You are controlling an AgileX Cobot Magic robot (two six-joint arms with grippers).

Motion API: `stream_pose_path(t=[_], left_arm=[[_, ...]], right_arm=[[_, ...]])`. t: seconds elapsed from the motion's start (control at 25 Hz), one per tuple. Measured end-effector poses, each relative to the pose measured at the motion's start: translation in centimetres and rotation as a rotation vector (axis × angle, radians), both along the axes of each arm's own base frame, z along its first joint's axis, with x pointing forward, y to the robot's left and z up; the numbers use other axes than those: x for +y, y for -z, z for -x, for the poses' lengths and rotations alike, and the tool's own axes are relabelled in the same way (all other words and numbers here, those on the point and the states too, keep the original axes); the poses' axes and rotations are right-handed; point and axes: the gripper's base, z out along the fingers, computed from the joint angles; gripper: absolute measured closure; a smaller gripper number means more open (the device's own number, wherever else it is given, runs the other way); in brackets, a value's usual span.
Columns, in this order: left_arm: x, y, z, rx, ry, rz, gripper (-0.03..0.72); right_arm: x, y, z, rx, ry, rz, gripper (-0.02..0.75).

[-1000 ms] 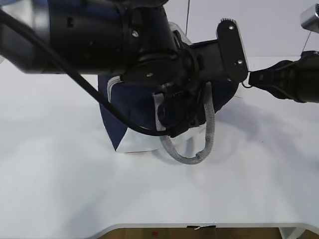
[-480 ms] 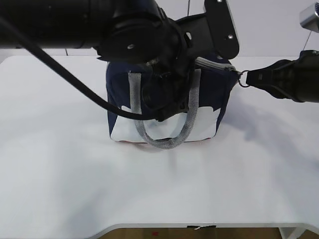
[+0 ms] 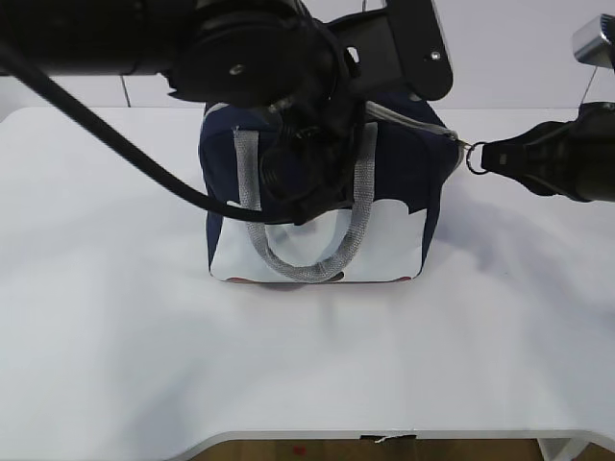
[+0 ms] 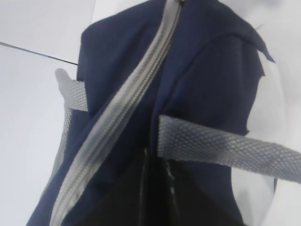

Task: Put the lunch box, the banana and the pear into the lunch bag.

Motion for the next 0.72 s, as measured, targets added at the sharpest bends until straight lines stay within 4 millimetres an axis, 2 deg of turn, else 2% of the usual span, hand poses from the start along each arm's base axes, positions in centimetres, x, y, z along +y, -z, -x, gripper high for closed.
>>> stream_pose_path(t=[0.72], left_arm=[[0.02, -0.04, -0.04, -0.009, 0.002, -0.006, 0.678]], right_arm=[[-0.75, 0.37, -0.17, 0.018, 0.084, 0.079, 0.731]])
